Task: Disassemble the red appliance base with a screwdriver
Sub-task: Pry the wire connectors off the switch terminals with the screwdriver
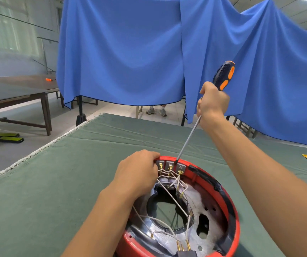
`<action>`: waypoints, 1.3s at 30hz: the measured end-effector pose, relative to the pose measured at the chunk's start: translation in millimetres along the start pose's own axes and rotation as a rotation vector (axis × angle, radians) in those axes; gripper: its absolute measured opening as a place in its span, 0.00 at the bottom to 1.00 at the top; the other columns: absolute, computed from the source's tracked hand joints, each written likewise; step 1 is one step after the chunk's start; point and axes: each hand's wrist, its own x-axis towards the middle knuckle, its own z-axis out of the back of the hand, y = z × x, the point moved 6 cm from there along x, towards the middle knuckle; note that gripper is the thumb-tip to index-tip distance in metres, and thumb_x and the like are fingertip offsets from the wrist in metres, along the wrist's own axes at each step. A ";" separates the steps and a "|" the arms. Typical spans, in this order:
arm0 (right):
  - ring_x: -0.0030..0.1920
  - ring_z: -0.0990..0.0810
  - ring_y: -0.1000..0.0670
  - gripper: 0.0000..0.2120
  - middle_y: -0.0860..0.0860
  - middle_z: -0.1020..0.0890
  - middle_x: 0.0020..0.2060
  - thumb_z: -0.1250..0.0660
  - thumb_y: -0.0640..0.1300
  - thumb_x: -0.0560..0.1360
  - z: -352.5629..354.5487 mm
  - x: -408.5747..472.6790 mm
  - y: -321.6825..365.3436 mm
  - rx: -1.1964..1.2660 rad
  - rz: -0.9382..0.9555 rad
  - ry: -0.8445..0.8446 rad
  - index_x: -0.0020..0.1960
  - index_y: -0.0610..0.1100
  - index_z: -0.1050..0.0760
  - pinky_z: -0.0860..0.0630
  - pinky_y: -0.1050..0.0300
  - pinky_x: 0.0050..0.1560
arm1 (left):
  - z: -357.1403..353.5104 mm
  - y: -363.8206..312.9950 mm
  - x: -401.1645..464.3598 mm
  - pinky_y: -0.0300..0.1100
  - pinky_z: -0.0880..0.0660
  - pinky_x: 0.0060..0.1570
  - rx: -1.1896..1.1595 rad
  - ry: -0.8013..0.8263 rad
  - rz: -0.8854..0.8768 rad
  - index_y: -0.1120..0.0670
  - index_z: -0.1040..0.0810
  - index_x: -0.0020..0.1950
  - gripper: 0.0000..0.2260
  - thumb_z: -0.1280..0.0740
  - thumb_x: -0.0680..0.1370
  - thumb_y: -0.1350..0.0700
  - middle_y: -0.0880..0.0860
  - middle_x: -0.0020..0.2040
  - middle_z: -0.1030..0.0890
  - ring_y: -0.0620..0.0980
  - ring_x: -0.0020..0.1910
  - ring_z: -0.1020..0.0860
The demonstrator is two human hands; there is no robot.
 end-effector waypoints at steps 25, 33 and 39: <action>0.23 0.41 0.47 0.10 0.44 0.40 0.26 0.39 0.35 0.71 12.7 -72.5 33.0 0.189 0.292 0.100 0.34 0.40 0.38 0.40 0.60 0.22 | -6.9 4.6 -12.1 0.46 0.29 0.55 0.077 0.278 -0.031 0.35 0.45 0.74 0.26 0.43 0.79 0.55 0.50 0.66 0.31 0.52 0.64 0.30; 0.23 0.42 0.47 0.12 0.39 0.40 0.27 0.40 0.40 0.66 7.8 -78.3 38.2 0.172 0.302 0.102 0.33 0.41 0.45 0.43 0.63 0.21 | -12.8 3.8 -17.6 0.49 0.32 0.56 0.183 0.207 -0.005 0.33 0.52 0.73 0.28 0.40 0.79 0.46 0.51 0.67 0.34 0.54 0.65 0.33; 0.28 0.40 0.33 0.12 0.34 0.40 0.27 0.39 0.42 0.65 7.0 -83.2 42.0 0.078 0.355 0.085 0.33 0.35 0.40 0.38 0.45 0.25 | -11.2 4.1 -15.8 0.47 0.32 0.54 0.173 0.187 -0.032 0.34 0.50 0.74 0.27 0.41 0.79 0.47 0.52 0.64 0.32 0.54 0.63 0.31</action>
